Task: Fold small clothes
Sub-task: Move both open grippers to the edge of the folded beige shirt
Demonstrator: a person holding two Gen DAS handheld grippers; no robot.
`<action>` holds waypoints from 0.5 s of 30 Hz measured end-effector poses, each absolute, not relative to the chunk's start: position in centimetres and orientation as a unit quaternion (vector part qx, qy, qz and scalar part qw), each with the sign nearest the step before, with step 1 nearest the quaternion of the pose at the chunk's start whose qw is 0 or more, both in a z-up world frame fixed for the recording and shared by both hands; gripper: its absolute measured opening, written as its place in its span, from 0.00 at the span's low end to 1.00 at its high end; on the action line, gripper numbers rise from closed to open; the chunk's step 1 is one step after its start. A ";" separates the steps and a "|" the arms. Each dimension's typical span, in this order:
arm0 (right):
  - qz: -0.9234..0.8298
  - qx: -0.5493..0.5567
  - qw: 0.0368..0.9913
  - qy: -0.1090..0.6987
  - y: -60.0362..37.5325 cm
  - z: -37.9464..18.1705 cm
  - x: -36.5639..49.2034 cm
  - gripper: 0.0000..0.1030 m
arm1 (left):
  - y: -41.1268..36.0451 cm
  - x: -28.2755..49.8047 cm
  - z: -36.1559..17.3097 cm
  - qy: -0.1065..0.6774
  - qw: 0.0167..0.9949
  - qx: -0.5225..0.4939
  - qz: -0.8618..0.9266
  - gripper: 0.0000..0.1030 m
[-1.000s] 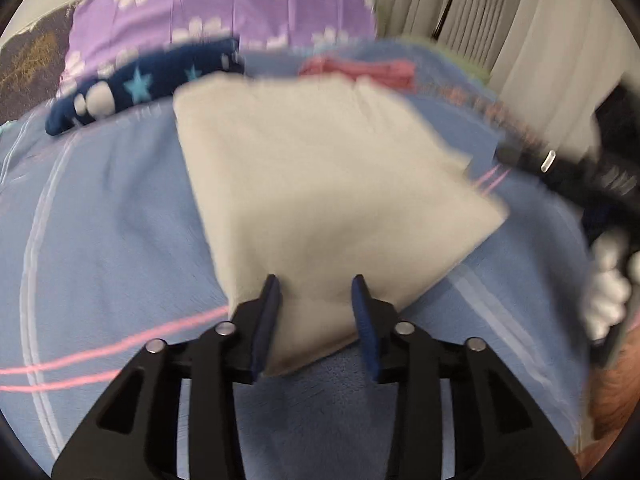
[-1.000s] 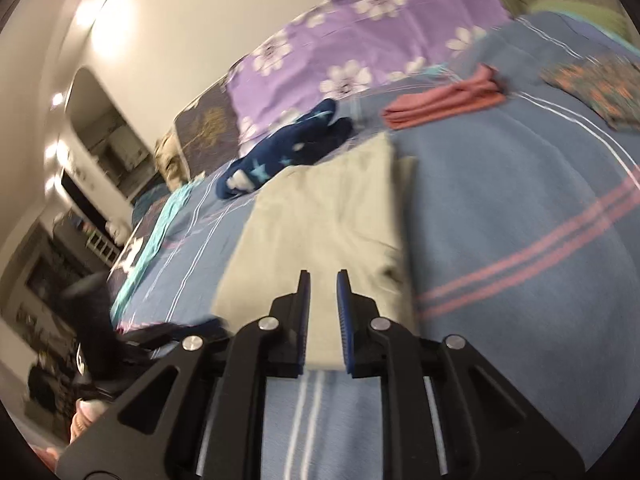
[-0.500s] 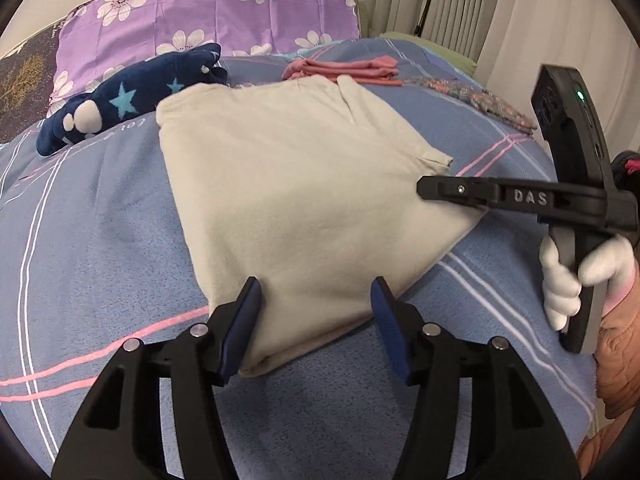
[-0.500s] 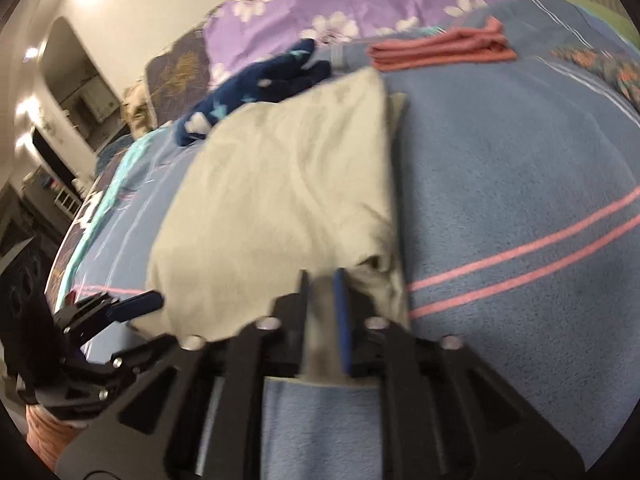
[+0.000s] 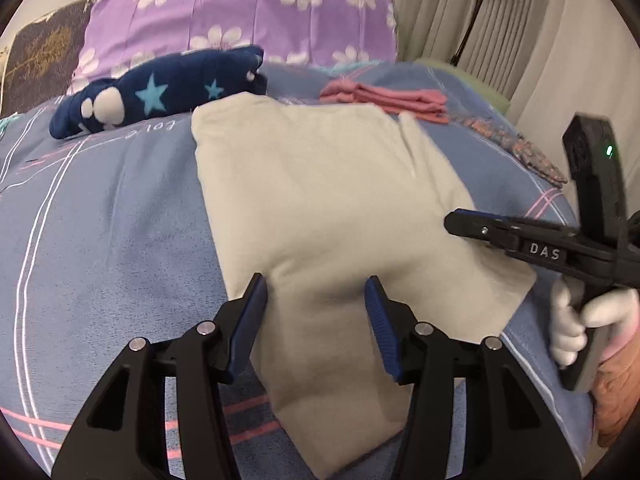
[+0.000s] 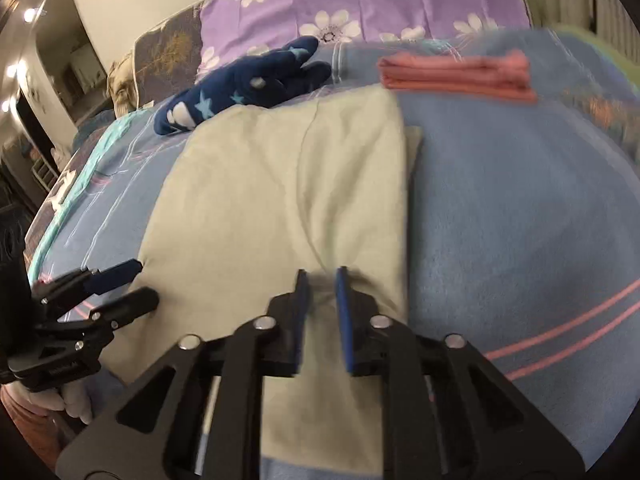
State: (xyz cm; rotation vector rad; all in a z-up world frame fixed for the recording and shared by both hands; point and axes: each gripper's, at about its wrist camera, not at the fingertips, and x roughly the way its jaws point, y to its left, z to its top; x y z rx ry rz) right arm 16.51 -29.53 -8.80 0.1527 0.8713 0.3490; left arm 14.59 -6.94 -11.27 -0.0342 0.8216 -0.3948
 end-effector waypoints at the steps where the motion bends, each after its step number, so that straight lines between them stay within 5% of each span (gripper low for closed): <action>1: 0.173 0.079 0.889 0.416 -29.9 -8.8 16.3 0.11 | -6.9 14.5 -11.0 0.398 0.897 -0.015 -0.192 0.52; 12: 0.198 0.087 0.885 0.412 -30.4 -8.8 16.2 0.13 | -1.7 23.8 -9.2 0.410 0.891 -0.111 -0.161 0.56; 15: 0.198 0.086 0.887 0.408 -30.4 -8.8 16.1 0.14 | -2.3 28.4 -9.9 0.425 0.891 -0.084 -0.137 0.22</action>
